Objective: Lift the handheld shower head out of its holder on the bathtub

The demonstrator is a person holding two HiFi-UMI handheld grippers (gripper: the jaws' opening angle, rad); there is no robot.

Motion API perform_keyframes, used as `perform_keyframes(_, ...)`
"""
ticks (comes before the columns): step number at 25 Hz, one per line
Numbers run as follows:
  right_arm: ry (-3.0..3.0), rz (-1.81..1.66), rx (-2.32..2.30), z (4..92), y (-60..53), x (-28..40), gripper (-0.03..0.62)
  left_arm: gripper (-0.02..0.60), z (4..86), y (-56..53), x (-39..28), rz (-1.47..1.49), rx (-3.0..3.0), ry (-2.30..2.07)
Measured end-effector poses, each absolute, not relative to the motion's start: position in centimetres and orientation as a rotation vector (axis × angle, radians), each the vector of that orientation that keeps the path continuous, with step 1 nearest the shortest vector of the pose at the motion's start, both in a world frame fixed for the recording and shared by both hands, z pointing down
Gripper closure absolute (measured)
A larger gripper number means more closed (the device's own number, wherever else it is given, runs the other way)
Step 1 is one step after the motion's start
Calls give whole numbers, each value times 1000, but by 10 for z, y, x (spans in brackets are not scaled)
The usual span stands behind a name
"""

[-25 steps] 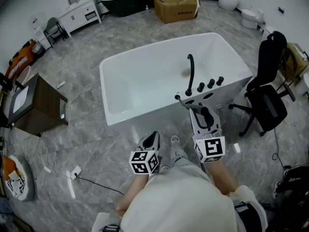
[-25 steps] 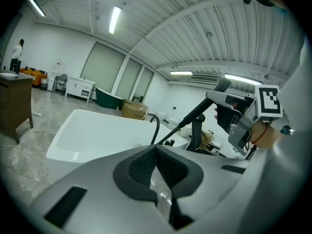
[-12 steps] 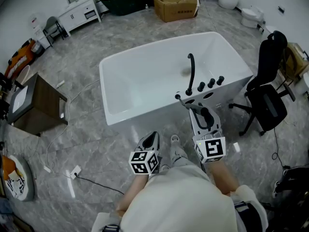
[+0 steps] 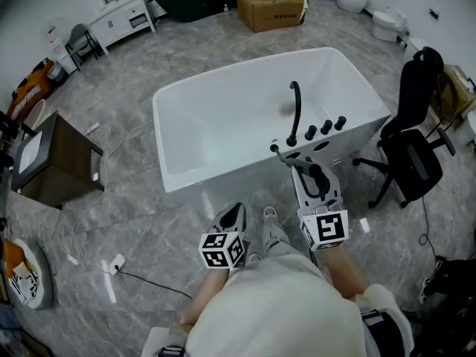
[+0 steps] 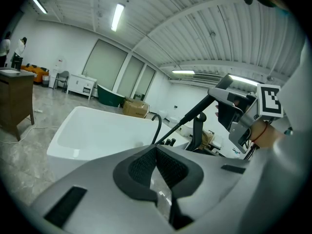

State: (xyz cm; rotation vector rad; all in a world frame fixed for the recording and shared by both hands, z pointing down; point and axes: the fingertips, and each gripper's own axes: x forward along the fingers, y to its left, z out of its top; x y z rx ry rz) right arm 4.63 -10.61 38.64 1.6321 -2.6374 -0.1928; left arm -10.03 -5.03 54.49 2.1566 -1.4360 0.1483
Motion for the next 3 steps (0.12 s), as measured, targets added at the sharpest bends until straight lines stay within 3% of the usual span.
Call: perform_keyframes(3,-2638,-192,1633,387,-107,46,453,561,546,-51,-100,151,2158,-1433)
